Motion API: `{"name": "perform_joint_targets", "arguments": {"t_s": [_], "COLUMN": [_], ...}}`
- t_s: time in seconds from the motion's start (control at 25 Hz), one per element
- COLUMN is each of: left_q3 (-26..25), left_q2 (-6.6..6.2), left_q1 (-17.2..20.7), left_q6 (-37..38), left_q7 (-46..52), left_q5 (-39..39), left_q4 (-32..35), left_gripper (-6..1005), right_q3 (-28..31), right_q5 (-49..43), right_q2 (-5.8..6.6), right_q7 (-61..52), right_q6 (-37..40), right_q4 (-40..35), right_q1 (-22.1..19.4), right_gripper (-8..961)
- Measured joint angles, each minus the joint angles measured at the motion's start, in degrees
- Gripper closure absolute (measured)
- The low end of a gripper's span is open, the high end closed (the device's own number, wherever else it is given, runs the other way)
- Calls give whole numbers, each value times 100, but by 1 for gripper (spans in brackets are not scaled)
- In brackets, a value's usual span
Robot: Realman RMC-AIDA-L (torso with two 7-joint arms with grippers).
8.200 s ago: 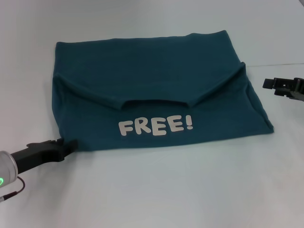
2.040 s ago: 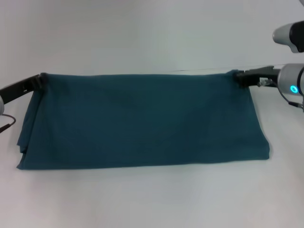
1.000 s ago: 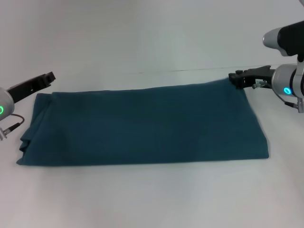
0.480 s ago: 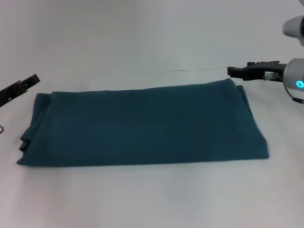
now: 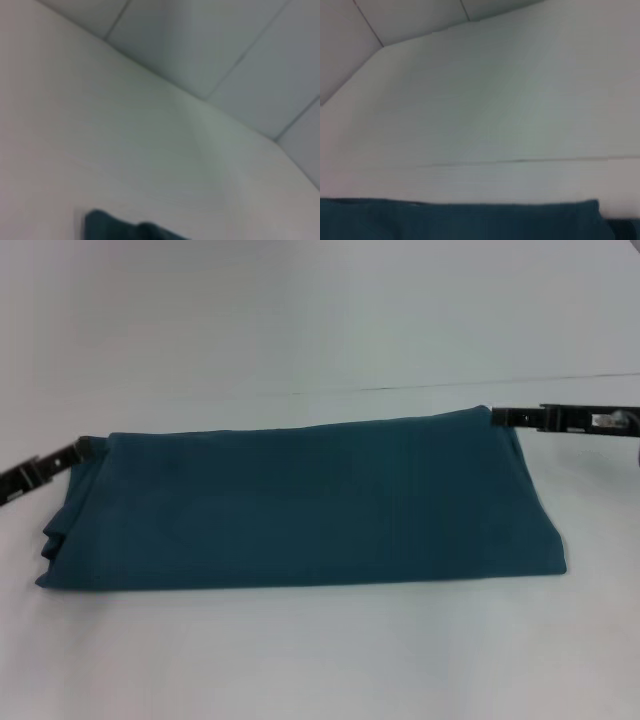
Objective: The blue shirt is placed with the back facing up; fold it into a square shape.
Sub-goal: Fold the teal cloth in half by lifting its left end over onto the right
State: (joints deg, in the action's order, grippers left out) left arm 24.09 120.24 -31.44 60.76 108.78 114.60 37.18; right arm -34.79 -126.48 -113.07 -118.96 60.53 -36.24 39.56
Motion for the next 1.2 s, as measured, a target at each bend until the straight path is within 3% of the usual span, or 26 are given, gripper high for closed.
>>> {"name": "perform_joint_targets", "arguments": {"t_s": [0.16, 0.52, 1.2], "left_q3": [86, 96, 254], "left_q2": [37, 88, 87], "left_q1": [155, 546, 512], "left_q6": [199, 460, 754], "left_q7": [1, -150, -175], "left_q5": [261, 439, 1174], "left_q4": [163, 443, 545], "left_gripper": [162, 158, 160], "right_q3": [82, 204, 201], "right_q5": [15, 48, 26], "right_q2": [147, 319, 289], "right_q7": [-373, -741, -782], "right_q6": [603, 1198, 1184], "right_q4": [-39, -195, -173], "right_q1": [-142, -521, -561], "right_gripper": [231, 238, 239]}}
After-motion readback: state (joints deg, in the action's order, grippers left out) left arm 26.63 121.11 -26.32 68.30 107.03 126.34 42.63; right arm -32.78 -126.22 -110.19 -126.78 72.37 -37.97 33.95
